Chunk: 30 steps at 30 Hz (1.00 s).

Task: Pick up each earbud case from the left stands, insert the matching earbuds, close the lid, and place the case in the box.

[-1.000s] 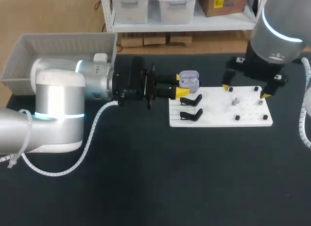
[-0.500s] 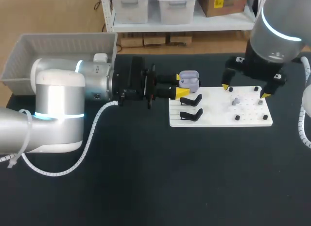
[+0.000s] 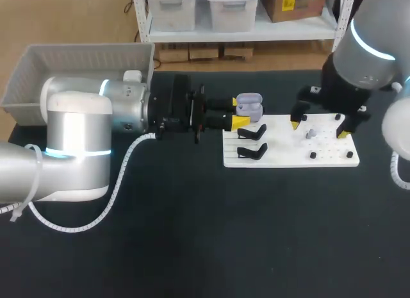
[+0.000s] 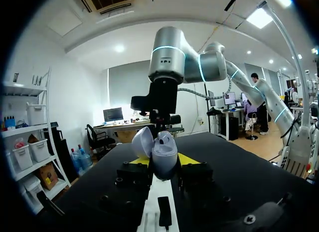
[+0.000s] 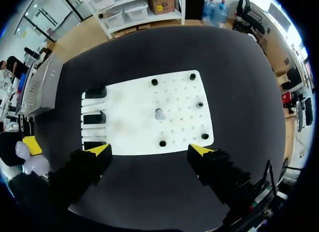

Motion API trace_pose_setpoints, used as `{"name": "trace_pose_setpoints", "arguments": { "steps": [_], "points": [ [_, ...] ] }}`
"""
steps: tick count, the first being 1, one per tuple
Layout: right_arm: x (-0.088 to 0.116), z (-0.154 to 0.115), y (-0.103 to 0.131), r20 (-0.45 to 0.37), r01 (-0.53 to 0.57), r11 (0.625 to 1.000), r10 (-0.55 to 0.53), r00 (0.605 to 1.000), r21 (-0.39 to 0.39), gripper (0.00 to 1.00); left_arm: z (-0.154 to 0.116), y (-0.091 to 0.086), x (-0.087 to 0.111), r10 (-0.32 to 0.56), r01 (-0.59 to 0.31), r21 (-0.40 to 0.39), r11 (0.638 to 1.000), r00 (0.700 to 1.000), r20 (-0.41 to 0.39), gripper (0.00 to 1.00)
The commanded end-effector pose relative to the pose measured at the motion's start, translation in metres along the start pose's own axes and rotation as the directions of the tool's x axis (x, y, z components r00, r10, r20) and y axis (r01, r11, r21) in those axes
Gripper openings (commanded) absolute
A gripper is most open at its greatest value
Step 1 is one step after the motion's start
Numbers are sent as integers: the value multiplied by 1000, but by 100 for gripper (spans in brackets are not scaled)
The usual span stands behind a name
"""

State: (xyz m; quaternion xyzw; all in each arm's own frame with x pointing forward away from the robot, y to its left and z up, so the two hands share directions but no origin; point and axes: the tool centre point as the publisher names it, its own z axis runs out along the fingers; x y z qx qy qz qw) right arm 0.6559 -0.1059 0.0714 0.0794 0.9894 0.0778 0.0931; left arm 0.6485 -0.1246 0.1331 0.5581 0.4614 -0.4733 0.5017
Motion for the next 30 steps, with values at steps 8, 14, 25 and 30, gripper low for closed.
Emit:
{"name": "trace_pose_setpoints", "arguments": {
  "steps": [8,14,25,30],
  "points": [
    [-12,27,-4,-44,9,1000,-8,999,21,71,0,-2,0,3,-3,-6,1000,1000,1,0],
    [-16,33,-8,-50,-5,1000,6,999,13,60,0,-2,0,3,-3,-6,1000,1000,1,0],
    [-22,49,-11,-65,-17,1000,18,998,3,45,0,-2,0,3,-3,-6,1000,1000,1,0],
    [-25,55,-14,-71,-22,1000,22,997,4,40,0,-2,0,3,-3,-6,1000,1000,1,0]
  ]
}}
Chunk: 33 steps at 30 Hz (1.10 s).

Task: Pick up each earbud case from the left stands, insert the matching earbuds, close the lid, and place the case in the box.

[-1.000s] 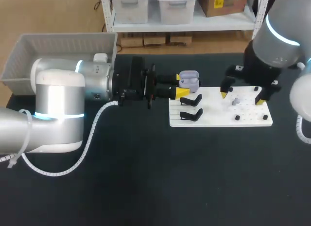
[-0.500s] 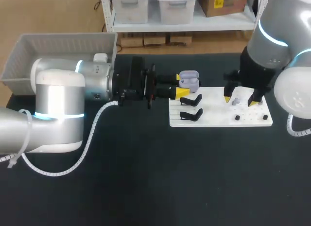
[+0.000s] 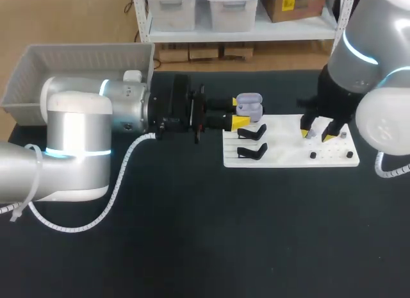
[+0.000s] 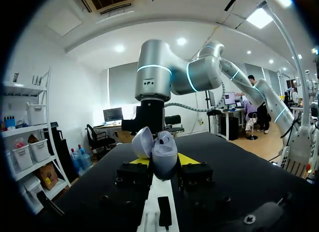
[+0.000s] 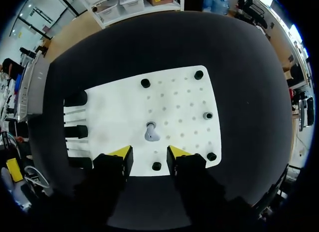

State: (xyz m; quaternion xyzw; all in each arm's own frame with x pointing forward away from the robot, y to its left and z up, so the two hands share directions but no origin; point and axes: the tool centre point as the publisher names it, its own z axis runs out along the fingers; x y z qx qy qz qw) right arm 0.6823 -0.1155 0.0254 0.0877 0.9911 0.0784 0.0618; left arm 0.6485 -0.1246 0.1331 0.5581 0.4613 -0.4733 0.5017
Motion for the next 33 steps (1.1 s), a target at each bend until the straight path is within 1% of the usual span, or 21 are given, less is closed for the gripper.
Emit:
{"name": "trace_pose_setpoints", "arguments": {
  "steps": [1,5,12,18,28,33],
  "points": [
    [-6,6,-1,-11,-2,1000,2,1000,-3,39,0,-2,0,3,-3,-6,1000,1000,1,0],
    [-7,6,-1,-12,0,1000,0,1000,-7,39,0,-2,0,3,-3,-6,1000,1000,1,0],
    [-9,8,-1,-13,-1,1000,1,1000,-11,36,0,-2,0,3,-3,-6,1000,1000,1,0],
    [-10,8,-1,-12,-2,1000,2,1000,-13,31,0,-2,0,3,-3,-6,1000,1000,1,0],
    [-11,13,0,-21,0,1000,0,1000,-11,30,0,-2,0,3,-3,-6,1000,1000,1,0],
    [-12,14,0,-23,-1,1000,1,1000,-7,27,0,-2,0,3,-3,-6,1000,1000,1,0]
  ]
}}
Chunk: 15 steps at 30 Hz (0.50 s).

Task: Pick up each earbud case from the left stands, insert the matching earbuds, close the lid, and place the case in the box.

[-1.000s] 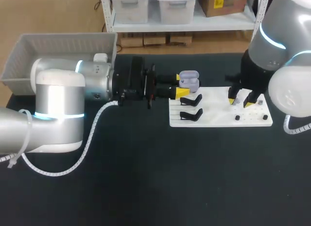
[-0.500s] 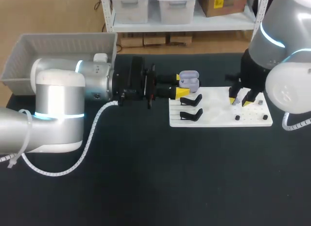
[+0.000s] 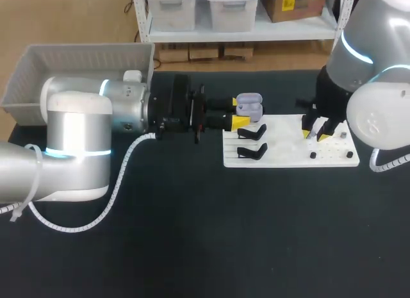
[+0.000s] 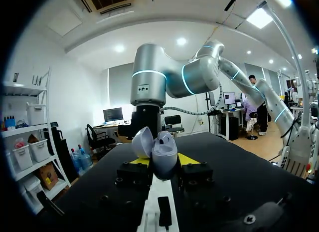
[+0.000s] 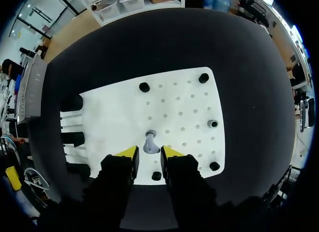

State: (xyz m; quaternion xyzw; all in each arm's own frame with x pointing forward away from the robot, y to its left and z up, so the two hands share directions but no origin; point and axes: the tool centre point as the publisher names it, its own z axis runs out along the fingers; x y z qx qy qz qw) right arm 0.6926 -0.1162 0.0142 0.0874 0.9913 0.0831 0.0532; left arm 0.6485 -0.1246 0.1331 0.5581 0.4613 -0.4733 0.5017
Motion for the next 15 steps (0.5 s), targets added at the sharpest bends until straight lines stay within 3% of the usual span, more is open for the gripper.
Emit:
{"name": "trace_pose_setpoints", "arguments": {
  "steps": [1,7,12,15],
  "points": [
    [-3,1,1,-5,0,1000,0,1000,2,26,0,-2,0,3,-3,-6,1000,1000,1,0],
    [-4,3,1,-9,1,1000,-1,1000,6,20,0,-2,0,3,-3,-6,1000,1000,1,0],
    [-4,4,2,-11,5,1000,-5,1000,10,0,0,-2,0,3,-3,-6,1000,1000,1,0],
    [-4,3,2,-10,2,1000,-2,1000,13,0,0,-2,0,3,-3,-6,1000,1000,1,0]
  ]
}}
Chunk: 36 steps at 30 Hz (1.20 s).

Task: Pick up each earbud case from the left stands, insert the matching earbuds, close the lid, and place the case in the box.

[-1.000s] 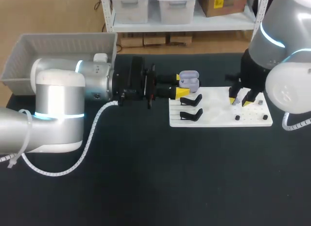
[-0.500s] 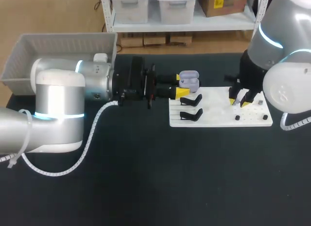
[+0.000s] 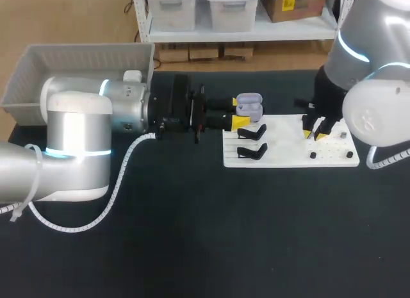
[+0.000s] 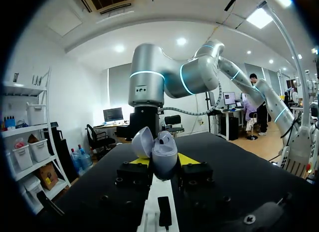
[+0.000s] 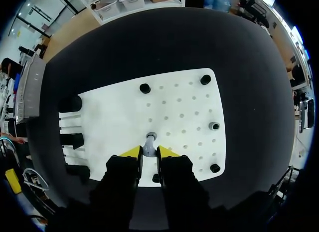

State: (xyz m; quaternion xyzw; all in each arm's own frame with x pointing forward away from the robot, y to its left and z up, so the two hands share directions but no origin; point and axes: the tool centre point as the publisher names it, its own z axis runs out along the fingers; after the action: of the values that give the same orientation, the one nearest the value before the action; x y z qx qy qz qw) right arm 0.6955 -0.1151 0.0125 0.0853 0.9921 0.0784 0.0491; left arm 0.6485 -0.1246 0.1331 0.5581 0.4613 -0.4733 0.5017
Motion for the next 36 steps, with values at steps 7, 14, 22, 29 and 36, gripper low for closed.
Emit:
{"name": "trace_pose_setpoints", "arguments": {
  "steps": [7,14,22,29,36],
  "points": [
    [3,-10,-2,14,-7,1000,7,1000,13,0,0,-2,0,3,-3,-6,1000,1000,1,0],
    [15,-41,1,60,31,999,-33,998,35,0,0,-2,0,3,-3,-6,1000,1000,1,0],
    [28,-101,10,113,162,986,-167,980,44,0,0,-2,0,3,-3,-6,1000,1000,1,0],
    [40,-145,29,105,297,953,-301,948,56,0,0,-2,0,3,-3,-6,1000,1000,1,0],
    [57,-179,61,105,464,885,-464,879,27,0,0,-2,0,3,-3,-6,1000,1000,1,0]
  ]
}}
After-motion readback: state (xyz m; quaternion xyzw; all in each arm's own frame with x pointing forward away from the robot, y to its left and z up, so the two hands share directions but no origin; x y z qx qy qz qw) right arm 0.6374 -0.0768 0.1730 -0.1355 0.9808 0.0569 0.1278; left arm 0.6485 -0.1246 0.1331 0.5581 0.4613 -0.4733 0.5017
